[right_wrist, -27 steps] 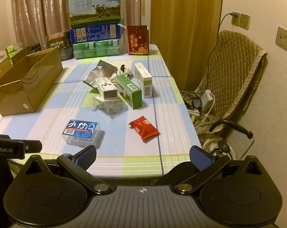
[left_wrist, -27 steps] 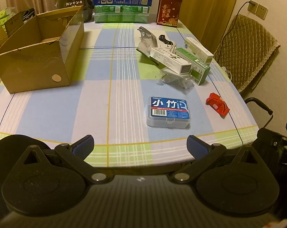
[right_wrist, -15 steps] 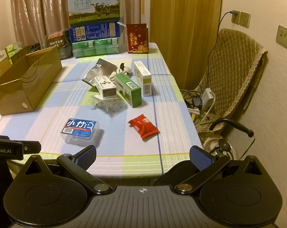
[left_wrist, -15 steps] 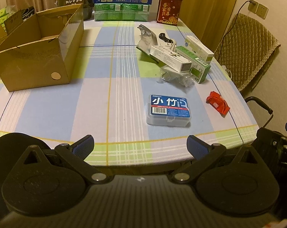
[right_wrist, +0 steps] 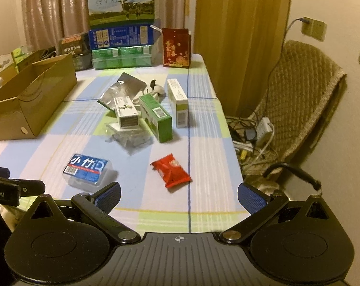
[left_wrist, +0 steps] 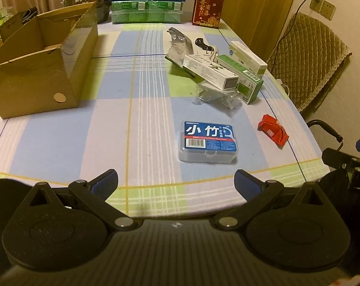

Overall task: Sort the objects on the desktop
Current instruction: 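Move left tool to the blue floss box while right tool approaches the red packet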

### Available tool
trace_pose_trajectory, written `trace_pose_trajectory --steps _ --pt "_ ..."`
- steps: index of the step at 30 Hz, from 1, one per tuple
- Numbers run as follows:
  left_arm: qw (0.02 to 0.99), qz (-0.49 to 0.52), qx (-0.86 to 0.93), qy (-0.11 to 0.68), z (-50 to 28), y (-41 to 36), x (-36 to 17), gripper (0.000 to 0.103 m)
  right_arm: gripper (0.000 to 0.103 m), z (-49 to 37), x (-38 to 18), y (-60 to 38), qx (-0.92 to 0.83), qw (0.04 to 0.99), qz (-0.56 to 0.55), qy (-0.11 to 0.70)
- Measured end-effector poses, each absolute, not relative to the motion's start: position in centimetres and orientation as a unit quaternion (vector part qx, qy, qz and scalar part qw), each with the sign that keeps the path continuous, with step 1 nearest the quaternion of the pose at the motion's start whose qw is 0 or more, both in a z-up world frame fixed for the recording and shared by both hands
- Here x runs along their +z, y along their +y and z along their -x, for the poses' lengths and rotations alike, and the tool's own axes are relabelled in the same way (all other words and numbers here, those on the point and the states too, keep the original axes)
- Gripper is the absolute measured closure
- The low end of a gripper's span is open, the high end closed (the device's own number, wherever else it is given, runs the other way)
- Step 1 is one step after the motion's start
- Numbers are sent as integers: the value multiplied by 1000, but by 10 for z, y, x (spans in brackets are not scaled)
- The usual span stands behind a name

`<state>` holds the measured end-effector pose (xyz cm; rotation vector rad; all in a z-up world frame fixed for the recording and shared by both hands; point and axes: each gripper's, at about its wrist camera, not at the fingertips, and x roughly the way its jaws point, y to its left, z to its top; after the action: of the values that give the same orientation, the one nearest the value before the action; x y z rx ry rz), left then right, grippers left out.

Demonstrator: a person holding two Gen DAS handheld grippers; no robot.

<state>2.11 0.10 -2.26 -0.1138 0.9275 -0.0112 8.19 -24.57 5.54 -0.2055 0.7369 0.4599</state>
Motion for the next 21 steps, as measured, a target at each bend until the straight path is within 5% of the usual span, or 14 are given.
trace_pose_trajectory --steps 21 --pt "888 31 -35 458 -92 -43 -70 1 2 -172 12 -221 325 839 199 388"
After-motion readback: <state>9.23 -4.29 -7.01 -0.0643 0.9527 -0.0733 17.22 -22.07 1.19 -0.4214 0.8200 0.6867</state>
